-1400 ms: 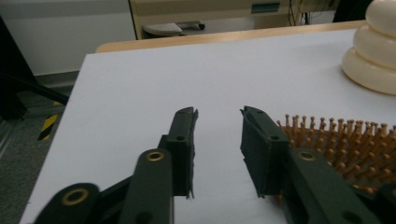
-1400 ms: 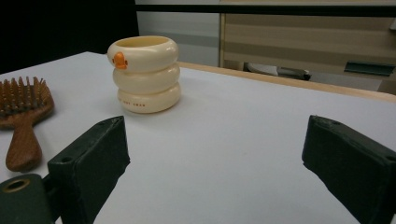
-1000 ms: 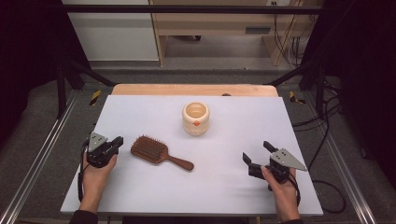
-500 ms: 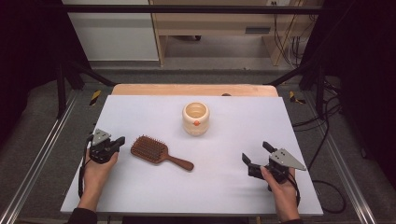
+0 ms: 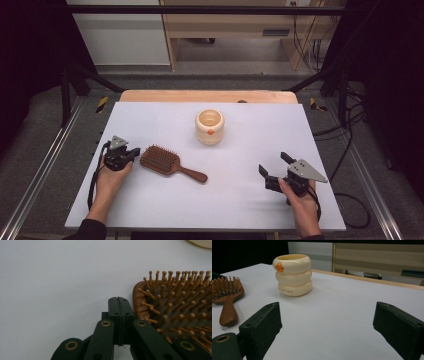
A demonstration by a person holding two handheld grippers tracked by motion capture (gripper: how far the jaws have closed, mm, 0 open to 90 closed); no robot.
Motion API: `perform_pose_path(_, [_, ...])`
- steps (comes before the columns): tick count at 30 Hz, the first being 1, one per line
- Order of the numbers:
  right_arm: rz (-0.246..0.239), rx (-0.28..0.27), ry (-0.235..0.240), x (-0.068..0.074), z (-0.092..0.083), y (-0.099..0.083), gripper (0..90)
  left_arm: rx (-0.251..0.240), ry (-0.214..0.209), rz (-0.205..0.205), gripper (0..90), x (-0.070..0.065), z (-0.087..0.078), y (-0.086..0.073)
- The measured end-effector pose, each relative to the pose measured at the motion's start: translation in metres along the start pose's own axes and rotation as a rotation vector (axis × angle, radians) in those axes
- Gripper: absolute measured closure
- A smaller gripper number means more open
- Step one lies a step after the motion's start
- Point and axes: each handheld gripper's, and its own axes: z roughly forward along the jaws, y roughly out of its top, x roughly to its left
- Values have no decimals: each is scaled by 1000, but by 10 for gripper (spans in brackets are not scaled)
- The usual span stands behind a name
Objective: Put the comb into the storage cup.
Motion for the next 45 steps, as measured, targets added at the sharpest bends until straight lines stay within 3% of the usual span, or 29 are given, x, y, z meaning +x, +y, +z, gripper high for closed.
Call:
perform_pose_path(6, [7, 3, 7, 1, -1, 1, 84, 32, -12, 24, 900, -5, 5, -1])
perform_pose_path(17, [-8, 31, 47, 10, 0, 2, 83, 48, -16, 41, 900, -12, 7, 1])
perform_pose_path(25, [-13, 84, 71, 18, 5, 3, 76, 63, -51, 107, 900, -38, 12, 6])
perform_pose_path(32, [2, 149, 96, 27, 10, 6, 87, 64, -90, 135, 900, -57, 16, 9])
perform_pose_path(35, [-7, 172, 107, 29, 12, 7, 89, 67, -98, 154, 900, -65, 18, 10])
perform_pose_path(40, [-47, 250, 139, 39, 15, 9, 86, 72, -125, 208, 900, -89, 21, 13])
perform_pose_path(45, [-61, 270, 156, 43, 16, 10, 86, 72, -141, 242, 900, -105, 23, 14])
